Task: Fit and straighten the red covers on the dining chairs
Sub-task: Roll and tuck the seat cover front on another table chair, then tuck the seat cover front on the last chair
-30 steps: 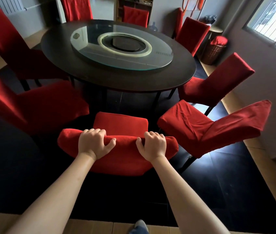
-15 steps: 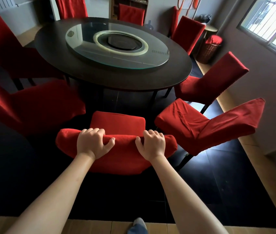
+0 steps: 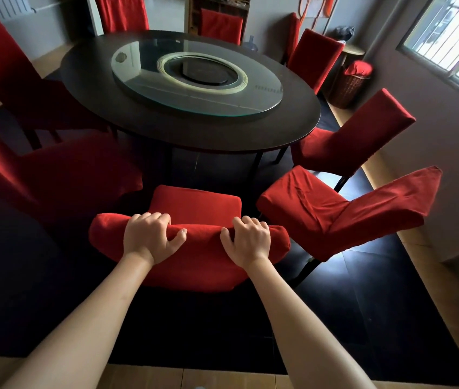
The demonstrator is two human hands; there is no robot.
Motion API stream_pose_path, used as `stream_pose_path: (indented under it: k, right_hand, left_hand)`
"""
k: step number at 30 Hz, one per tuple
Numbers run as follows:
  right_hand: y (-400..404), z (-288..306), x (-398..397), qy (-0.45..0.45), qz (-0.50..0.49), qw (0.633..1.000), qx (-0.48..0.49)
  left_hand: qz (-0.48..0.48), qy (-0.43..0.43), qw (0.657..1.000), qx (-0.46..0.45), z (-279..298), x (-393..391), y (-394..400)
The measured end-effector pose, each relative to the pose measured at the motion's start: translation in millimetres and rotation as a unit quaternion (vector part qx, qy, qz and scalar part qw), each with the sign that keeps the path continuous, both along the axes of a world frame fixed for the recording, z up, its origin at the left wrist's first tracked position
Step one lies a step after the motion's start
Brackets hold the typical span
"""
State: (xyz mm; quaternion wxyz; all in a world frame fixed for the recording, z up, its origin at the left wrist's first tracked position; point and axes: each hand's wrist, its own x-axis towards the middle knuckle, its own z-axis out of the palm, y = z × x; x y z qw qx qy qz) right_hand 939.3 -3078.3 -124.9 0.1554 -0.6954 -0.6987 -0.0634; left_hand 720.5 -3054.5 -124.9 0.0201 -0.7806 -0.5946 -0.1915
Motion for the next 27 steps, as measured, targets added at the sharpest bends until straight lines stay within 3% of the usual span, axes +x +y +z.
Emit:
stream_pose_path:
  k: [15, 20, 27]
  right_hand:
    - [-3, 4, 1, 0.009, 0.025, 0.999, -0.034]
    - [-5, 4, -1, 0.018, 0.019, 0.999, -0.020]
    - [22, 31, -28, 0.096, 0.029, 0.994, 0.053]
  left_hand:
    - [0.028, 0.014, 0.999, -0.030, 4, 3, -4]
    - [0.027, 0.008, 0.999, -0.035, 4, 1, -3]
    - [0.064, -0.015, 0.998, -0.019, 23, -32, 19]
